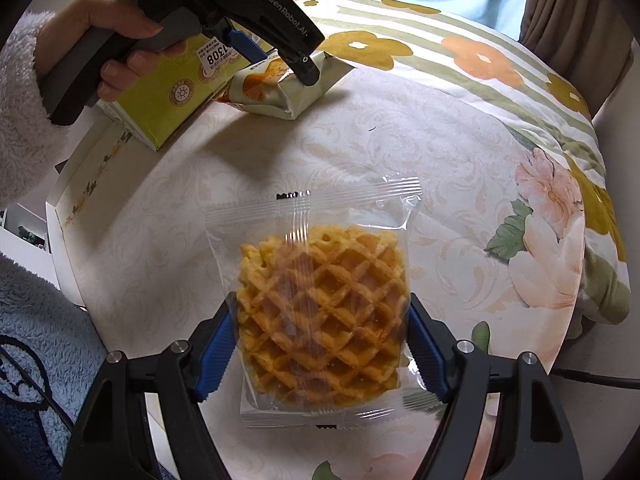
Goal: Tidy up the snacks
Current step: 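Grasp the orange-white cake bag with left tool while right tool grasps the clear waffle bag, then carry the cake bag and waffle bag over the yellow box and release them inside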
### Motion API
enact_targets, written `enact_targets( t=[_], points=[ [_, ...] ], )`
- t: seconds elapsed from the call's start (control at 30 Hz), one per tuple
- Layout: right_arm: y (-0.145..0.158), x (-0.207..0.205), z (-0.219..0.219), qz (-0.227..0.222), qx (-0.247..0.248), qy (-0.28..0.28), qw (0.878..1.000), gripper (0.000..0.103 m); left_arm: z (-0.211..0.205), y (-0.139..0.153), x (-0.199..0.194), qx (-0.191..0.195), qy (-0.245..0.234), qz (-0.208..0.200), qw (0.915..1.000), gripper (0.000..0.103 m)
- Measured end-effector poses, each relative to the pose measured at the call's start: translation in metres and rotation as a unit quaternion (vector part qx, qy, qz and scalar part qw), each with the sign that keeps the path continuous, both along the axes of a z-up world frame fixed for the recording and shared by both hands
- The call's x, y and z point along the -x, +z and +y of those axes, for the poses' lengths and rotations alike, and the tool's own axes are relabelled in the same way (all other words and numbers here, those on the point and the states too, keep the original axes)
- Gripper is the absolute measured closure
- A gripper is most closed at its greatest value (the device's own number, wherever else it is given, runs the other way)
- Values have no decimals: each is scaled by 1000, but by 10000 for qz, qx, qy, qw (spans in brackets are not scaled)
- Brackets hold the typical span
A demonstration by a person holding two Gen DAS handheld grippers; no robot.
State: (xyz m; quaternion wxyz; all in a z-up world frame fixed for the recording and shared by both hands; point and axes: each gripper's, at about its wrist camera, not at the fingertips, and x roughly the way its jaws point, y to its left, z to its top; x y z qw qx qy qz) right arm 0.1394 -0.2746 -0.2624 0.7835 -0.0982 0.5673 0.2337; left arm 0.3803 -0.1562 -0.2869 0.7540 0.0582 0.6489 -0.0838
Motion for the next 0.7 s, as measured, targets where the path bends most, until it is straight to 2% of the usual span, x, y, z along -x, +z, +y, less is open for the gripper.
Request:
enact_targets(
  t=[0.1, 0.2, 0.23, 0.5, 0.57, 0.6, 0.7],
  points=[
    [1, 1, -1, -8, -6, 20, 10000, 29, 1, 8, 3, 19, 23, -213, 9998, 33],
    [1, 0, -1, -2, -4, 34, 10000, 29, -8, 7, 4, -305, -166, -302, 9989, 20],
    [1, 0, -1, 2, -8, 33, 10000, 29, -9, 4, 4, -426, -176, -301, 9985, 19],
    [2, 0, -4, -8, -7, 57, 10000, 29, -15, -27, 0, -456, -205, 53, 9987, 19],
    [2, 0, -5, -12, -7, 50, 10000, 29, -16, -27, 1, -467, -224, 7, 9987, 23],
    [2, 0, -5, -21, -4, 39, 10000, 29, -16, -25, 1, -480, -235, -68, 9985, 35],
    [3, 0, -7, -74, -13, -2, 10000, 29, -15, -21, 1, -316, -240, -67, 9992, 38]
  ],
)
